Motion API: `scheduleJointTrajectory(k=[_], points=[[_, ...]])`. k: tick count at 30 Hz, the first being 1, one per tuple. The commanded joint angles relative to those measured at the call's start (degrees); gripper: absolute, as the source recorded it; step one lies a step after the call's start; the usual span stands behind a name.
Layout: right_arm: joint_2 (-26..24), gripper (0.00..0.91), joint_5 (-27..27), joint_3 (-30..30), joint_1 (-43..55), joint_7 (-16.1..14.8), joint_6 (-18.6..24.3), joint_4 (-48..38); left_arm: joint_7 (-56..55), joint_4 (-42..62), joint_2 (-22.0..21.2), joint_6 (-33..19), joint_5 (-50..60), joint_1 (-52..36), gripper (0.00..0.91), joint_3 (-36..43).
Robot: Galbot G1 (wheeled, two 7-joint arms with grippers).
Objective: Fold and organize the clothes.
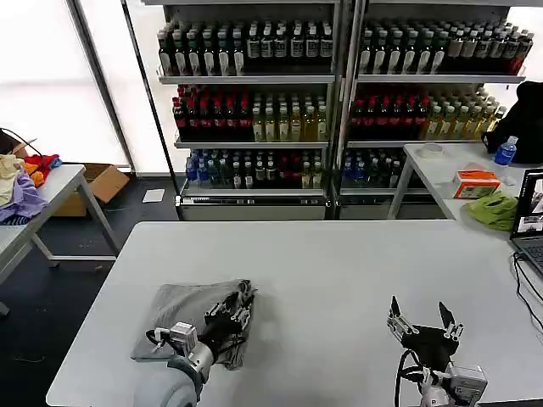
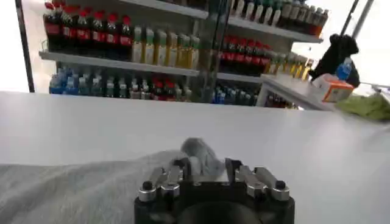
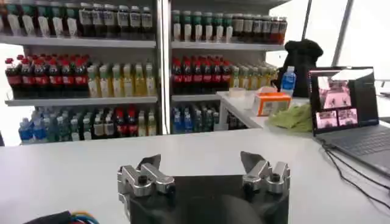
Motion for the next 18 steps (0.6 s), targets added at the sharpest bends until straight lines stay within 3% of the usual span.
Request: scheduleJointTrajectory(k=[1, 4, 9, 18], points=[[-0.2, 0.907, -0.2, -2.1, 1.4, 0.0, 0.0, -1.2, -2.0, -8.2, 1.6, 0.6, -12.7, 1.4, 0.907, -5.8], [-0.5, 0.907, -0.2, -3.6, 3.0, 0.0, -0.3, -2.5, -4.2, -10.4, 3.5, 1.1, -16.0, 2.2, 0.907, -11.6], [-0.7, 0.907, 0.1, -5.2, 4.8, -0.3, -0.4, -3.6, -6.3, -4.3, 5.4, 0.2, -9.8, 3.3, 0.907, -19.6], [-2.0, 0.907, 1.7, -6.1, 7.2, -0.7, -0.4, -5.9, -5.2, 1.7, 5.4, -0.3, -7.2, 6.8, 0.907, -24.5]])
